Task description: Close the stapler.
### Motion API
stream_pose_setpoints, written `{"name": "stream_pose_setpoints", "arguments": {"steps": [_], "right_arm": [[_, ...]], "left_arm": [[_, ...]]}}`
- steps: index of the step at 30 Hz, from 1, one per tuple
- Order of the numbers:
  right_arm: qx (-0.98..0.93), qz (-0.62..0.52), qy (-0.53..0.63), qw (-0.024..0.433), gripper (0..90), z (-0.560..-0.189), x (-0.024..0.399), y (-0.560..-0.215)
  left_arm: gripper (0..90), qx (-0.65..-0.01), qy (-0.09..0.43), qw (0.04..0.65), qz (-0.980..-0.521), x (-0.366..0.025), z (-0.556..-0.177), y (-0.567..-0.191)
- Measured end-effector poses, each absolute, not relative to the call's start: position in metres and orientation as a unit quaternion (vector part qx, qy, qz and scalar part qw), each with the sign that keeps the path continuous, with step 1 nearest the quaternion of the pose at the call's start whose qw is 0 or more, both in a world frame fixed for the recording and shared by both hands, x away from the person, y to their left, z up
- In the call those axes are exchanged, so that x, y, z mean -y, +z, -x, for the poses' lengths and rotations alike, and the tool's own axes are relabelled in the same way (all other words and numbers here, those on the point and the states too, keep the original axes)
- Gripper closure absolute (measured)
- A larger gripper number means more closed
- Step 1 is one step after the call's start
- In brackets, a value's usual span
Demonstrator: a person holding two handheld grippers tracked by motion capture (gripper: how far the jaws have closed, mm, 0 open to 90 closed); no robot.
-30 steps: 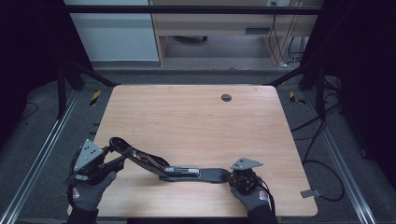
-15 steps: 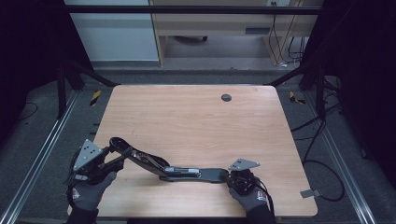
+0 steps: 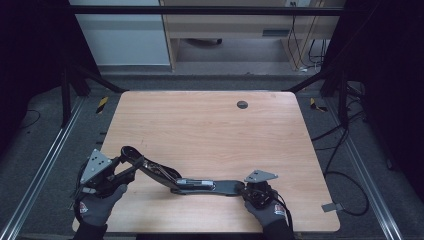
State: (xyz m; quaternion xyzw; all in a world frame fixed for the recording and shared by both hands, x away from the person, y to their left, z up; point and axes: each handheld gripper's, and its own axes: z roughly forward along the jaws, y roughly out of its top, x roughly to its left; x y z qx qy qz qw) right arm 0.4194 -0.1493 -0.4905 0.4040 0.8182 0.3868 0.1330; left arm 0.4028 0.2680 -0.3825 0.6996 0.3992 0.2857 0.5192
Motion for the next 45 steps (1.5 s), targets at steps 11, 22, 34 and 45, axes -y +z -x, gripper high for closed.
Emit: {"name": "stream_pose_setpoints", "arguments": {"steps": [11,22,34,45], "right_arm": [[-0.818,-0.405,0.387,0.133,90.0,-0.420,0.149,-0.491],[-0.818,-0.404,0.388,0.133,90.0,-0.420,0.150,-0.491],[-0.818,-0.403,0.388,0.135,90.0,-0.420,0.149,-0.491],[-0.818,-0.402,0.387,0.136,90.0,-0.420,0.149,-0.491]], "left_arm": [[55.2,-0.383,0.286,0.525,-0.704,-0.254,-0.403,-0.376],[56.8,-0.366,0.290,0.522,-0.714,-0.235,-0.403,-0.369],[57.5,-0.352,0.292,0.520,-0.722,-0.223,-0.404,-0.365],[57.4,-0.341,0.295,0.511,-0.732,-0.216,-0.405,-0.362]]}}
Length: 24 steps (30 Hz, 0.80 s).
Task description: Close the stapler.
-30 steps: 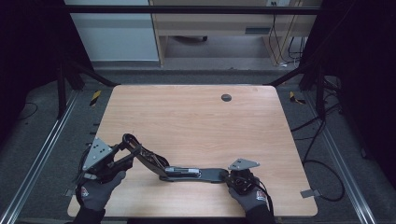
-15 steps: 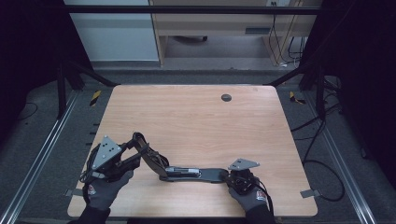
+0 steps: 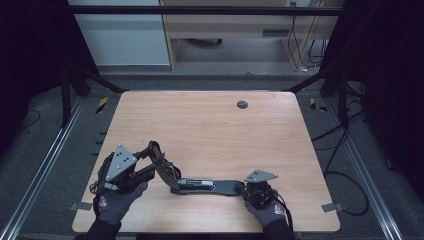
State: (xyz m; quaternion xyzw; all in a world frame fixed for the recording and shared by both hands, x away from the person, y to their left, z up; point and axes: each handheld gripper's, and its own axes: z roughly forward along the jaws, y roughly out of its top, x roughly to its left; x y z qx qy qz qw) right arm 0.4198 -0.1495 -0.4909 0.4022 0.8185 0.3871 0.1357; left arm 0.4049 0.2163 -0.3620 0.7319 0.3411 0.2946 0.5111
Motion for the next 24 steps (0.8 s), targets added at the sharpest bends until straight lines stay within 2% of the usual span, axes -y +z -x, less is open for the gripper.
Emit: {"name": "stream_pose_setpoints", "arguments": {"steps": [24], "right_arm": [[-0.819,-0.401,0.387,0.136,90.0,-0.420,0.149,-0.491]], "left_arm": [[57.3,-0.316,0.310,0.504,-0.742,-0.195,-0.405,-0.361]]}}
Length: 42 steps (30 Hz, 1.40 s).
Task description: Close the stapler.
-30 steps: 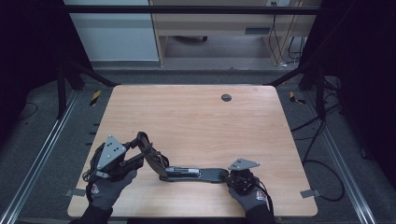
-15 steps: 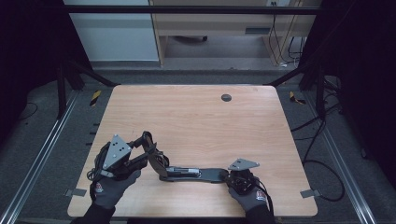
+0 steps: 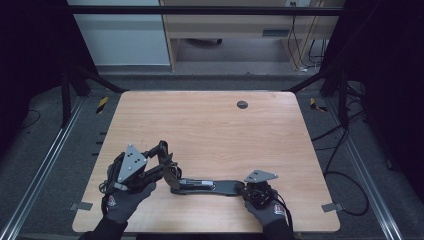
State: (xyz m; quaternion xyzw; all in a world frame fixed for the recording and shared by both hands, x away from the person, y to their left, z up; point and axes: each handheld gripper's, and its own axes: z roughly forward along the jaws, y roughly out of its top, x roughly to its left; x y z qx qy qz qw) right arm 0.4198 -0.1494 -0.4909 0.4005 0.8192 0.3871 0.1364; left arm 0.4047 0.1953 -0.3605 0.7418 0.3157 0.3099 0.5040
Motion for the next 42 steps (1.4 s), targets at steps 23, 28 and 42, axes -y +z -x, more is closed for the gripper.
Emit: {"name": "stream_pose_setpoints", "arguments": {"steps": [23,28,42], "right_arm": [[-0.819,-0.401,0.388,0.137,90.0,-0.420,0.149,-0.491],[-0.819,-0.401,0.387,0.136,90.0,-0.420,0.149,-0.491],[-0.819,-0.401,0.388,0.136,90.0,-0.420,0.150,-0.491]], "left_arm": [[56.9,-0.289,0.325,0.486,-0.758,-0.169,-0.405,-0.360],[56.6,-0.283,0.327,0.483,-0.761,-0.164,-0.405,-0.360],[56.0,-0.265,0.336,0.472,-0.771,-0.146,-0.405,-0.362]]}}
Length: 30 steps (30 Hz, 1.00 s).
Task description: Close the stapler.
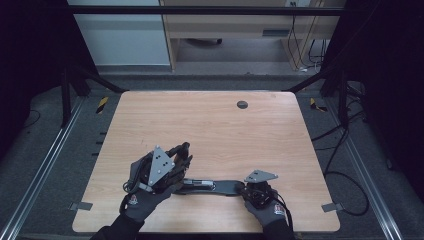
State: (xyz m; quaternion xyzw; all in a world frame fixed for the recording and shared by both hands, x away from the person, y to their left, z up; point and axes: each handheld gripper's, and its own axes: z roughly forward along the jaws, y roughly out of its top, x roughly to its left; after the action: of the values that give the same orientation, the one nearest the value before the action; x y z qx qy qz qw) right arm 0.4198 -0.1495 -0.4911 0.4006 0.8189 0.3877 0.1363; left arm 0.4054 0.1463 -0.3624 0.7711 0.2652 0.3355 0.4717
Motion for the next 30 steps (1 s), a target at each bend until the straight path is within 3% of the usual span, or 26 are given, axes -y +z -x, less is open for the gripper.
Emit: {"name": "stream_pose_setpoints", "arguments": {"steps": [30], "right_arm": [[-0.819,-0.400,0.388,0.136,90.0,-0.420,0.150,-0.491]], "left_arm": [[54.3,-0.240,0.340,0.460,-0.784,-0.125,-0.406,-0.368]]}}
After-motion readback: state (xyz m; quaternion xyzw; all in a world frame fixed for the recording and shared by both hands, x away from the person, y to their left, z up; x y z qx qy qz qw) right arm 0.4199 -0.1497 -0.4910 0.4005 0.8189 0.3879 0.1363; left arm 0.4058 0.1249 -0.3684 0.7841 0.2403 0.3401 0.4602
